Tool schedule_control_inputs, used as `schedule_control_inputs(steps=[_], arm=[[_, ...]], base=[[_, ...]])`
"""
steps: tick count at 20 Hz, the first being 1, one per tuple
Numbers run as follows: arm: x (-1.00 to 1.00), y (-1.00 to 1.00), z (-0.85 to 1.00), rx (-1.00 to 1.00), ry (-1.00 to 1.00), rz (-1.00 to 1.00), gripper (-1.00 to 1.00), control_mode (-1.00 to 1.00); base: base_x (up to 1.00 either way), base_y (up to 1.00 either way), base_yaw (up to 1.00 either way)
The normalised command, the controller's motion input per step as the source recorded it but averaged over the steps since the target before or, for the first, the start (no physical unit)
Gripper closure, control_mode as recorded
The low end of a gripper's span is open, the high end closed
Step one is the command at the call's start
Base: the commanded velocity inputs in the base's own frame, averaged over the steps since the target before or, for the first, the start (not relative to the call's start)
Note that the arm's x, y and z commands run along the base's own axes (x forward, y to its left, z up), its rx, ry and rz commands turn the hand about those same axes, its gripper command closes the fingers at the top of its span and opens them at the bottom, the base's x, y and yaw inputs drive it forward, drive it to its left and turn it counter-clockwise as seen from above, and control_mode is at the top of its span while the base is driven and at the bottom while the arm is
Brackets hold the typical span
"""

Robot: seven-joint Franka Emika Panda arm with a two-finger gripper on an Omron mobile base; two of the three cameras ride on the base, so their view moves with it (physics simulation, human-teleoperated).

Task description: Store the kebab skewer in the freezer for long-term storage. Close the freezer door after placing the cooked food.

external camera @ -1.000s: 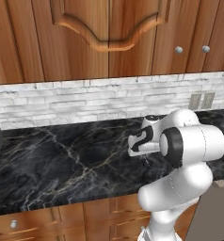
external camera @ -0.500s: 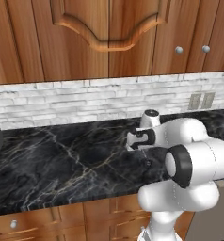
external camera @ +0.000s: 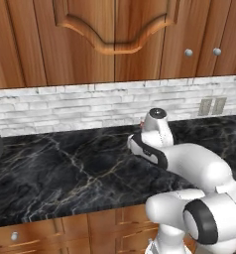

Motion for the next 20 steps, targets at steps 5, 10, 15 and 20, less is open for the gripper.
schedule_control_inputs(steps=[5, 10, 15, 20], arm=[[-0.25, 0.01, 0.66, 0.00, -0.13, -0.05, 1.00, -1.00], [-0.22, -0.05, 0.50, 0.00, -0.02, 0.00, 1.00, -1.00], [-0.64, -0.13, 0.07, 0.00, -0.09, 0.07, 1.00, -1.00], [-0.58, 0.00, 0.32, 0.00, -0.03, 0.08, 1.00, -1.00]], base=[[0.00, 0.00, 0.00], [0.00, 0.00, 0.00], [0.00, 0.00, 0.00], [0.00, 0.00, 0.00]])
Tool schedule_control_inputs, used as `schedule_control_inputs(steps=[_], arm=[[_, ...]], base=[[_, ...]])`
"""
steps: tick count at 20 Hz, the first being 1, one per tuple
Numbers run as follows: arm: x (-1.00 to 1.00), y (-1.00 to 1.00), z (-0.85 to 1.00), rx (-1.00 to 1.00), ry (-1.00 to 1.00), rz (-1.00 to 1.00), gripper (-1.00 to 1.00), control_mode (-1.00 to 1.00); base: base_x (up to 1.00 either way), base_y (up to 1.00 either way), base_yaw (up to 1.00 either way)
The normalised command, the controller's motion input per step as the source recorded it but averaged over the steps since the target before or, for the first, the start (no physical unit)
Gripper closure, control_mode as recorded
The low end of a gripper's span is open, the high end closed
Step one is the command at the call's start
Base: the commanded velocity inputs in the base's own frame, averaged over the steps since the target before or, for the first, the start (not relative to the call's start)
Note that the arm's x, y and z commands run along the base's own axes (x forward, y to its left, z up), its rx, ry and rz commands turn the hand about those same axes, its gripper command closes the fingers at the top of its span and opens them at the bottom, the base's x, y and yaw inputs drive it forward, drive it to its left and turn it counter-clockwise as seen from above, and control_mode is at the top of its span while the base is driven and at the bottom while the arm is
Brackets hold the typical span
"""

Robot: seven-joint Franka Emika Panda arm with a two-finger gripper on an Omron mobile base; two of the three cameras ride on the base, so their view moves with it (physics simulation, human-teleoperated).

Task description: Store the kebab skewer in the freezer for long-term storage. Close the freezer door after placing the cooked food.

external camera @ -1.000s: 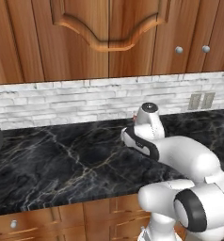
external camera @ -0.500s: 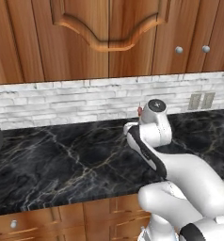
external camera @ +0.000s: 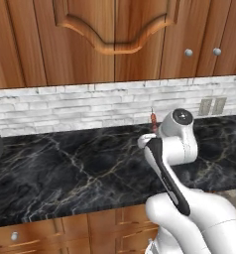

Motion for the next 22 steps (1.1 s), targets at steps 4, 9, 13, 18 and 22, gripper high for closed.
schedule_control_inputs(steps=[4, 9, 13, 18, 22], arm=[[-0.30, 0.00, 0.13, 0.00, 0.00, 0.01, 1.00, -1.00], [0.00, -0.09, 0.00, 0.00, 0.01, 0.00, 1.00, -1.00], [0.00, 0.00, 0.00, 0.00, 0.00, 0.00, 1.00, -1.00], [-0.06, 0.00, 0.00, 0.00, 0.00, 0.00, 1.00, 1.00], [0.00, 0.00, 0.00, 0.00, 0.00, 0.00, 1.00, 1.00]], base=[[0.00, 0.00, 0.00], [0.00, 0.00, 0.00], [0.00, 0.00, 0.00], [-0.07, 0.00, 0.00], [-0.54, 0.00, 0.00]])
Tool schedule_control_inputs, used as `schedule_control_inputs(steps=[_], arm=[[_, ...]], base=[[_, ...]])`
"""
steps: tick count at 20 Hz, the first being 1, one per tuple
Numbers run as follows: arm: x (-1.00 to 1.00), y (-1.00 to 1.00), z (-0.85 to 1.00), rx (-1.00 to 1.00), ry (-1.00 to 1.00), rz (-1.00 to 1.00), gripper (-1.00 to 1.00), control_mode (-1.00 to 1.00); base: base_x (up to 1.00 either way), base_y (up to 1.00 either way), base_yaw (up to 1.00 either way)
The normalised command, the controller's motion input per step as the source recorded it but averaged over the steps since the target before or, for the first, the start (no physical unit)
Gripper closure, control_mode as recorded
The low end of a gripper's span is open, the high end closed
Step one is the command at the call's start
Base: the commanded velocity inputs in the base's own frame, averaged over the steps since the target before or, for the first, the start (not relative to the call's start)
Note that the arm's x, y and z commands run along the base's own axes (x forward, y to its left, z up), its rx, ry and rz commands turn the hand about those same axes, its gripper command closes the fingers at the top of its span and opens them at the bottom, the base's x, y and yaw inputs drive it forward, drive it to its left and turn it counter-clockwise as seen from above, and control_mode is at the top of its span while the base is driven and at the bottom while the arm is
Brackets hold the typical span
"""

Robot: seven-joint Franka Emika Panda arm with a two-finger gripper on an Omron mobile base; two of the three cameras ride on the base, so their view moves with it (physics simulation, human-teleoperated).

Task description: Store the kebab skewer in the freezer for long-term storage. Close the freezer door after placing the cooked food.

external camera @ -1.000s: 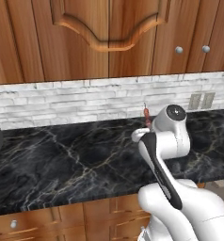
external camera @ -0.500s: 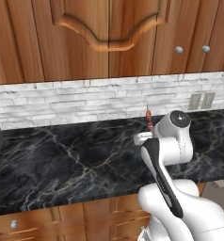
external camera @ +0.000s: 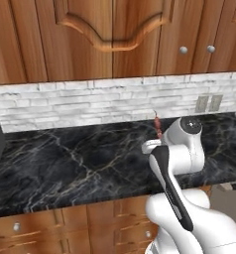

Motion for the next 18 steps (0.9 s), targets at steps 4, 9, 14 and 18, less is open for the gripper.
schedule_control_inputs(steps=[4, 9, 14, 18], arm=[[0.00, 0.00, 0.00, 0.00, 0.00, 0.00, 1.00, 1.00], [0.00, 0.00, 0.00, 0.00, 0.00, 0.00, 1.00, 1.00], [0.00, 0.00, 0.00, 0.00, 0.00, 0.00, 1.00, 1.00], [0.00, 0.00, 0.00, 0.00, 0.00, 0.00, 1.00, 1.00]], base=[[-0.52, 0.13, 0.06], [-0.48, 0.45, 0.37], [-0.21, 0.74, 0.54], [-0.01, 0.96, 0.61]])
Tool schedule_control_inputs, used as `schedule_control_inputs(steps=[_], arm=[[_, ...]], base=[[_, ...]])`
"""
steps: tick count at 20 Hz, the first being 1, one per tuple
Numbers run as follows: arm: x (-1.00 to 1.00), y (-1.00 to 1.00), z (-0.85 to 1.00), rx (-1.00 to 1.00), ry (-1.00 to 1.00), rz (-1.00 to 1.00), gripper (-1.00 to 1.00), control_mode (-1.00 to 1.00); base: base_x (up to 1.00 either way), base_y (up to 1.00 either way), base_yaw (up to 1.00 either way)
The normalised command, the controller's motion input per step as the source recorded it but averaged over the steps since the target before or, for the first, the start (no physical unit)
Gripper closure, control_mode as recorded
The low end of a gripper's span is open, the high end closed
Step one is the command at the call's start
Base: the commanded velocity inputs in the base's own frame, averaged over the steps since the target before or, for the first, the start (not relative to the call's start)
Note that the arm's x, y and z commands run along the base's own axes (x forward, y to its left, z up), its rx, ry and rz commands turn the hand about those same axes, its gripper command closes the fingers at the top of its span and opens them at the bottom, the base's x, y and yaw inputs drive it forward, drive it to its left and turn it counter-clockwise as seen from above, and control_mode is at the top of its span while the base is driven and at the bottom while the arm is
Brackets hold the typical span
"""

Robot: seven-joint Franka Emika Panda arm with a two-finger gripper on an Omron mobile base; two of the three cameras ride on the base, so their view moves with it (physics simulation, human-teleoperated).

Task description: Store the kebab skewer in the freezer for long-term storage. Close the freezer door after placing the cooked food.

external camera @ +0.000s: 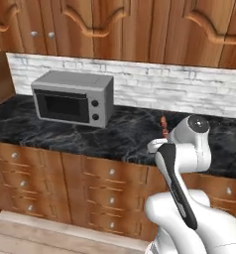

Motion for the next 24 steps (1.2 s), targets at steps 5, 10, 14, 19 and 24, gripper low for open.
schedule_control_inputs(steps=[5, 10, 14, 19, 24], arm=[[0.00, 0.00, 0.00, 0.00, 0.00, 0.00, 1.00, 1.00], [0.00, 0.00, 0.00, 0.00, 0.00, 0.00, 1.00, 1.00], [0.00, 0.00, 0.00, 0.00, 0.00, 0.00, 1.00, 1.00], [0.00, 0.00, 0.00, 0.00, 0.00, 0.00, 1.00, 1.00], [0.00, 0.00, 0.00, 0.00, 0.00, 0.00, 1.00, 1.00]], base=[[0.02, 0.83, 0.71], [0.23, 0.84, 0.69], [0.47, 0.96, 0.44], [0.60, 1.00, 0.42], [0.53, 1.00, 0.16]])
